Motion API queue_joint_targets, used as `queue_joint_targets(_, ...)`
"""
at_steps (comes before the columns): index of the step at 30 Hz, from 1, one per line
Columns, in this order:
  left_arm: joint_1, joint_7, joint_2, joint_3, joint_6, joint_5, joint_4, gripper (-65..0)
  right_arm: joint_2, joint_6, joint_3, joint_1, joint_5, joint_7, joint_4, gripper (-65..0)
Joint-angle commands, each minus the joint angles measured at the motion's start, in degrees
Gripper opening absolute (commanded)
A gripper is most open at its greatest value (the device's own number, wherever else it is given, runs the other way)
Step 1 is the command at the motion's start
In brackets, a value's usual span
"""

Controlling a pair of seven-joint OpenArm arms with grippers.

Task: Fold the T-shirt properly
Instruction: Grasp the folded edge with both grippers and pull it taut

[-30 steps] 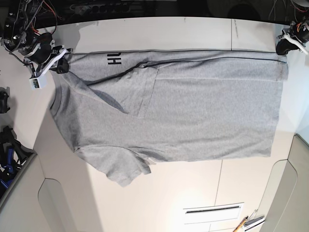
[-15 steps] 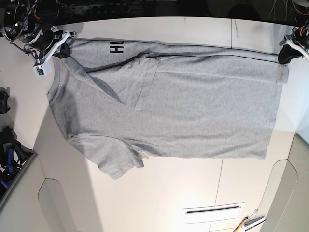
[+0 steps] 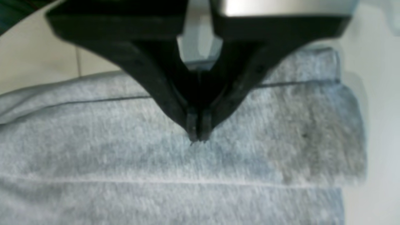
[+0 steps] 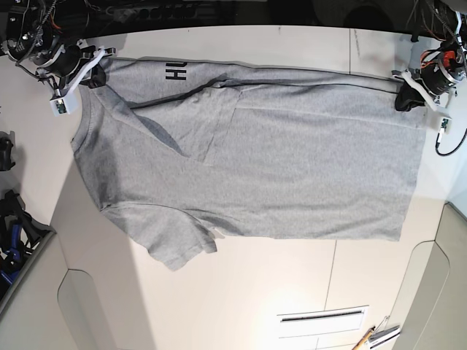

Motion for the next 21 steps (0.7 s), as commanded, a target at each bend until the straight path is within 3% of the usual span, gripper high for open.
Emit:
queue_joint_targets(1, -0.11, -0.22, -0.96, -0.26, 0.39, 1.14, 0.42, -65.0, 0.48, -0.02, 0.22, -0.2, -0.61, -0.59, 0.68, -65.0)
queue_joint_targets(7, 0.94, 1.53, -0.96, -0.26, 2.05, 4.5, 0.42, -65.0, 0.5, -0.02, 0.24, -0.15, -2.23, 0.79, 0.68, -65.0)
queue_joint_targets(21, 11.56, 2.75, 0.07, -0.28, 3.96, 0.96, 0.44, -65.0, 0.55, -0.02, 0.24, 0.42, -2.56, 0.87, 0.68, -65.0)
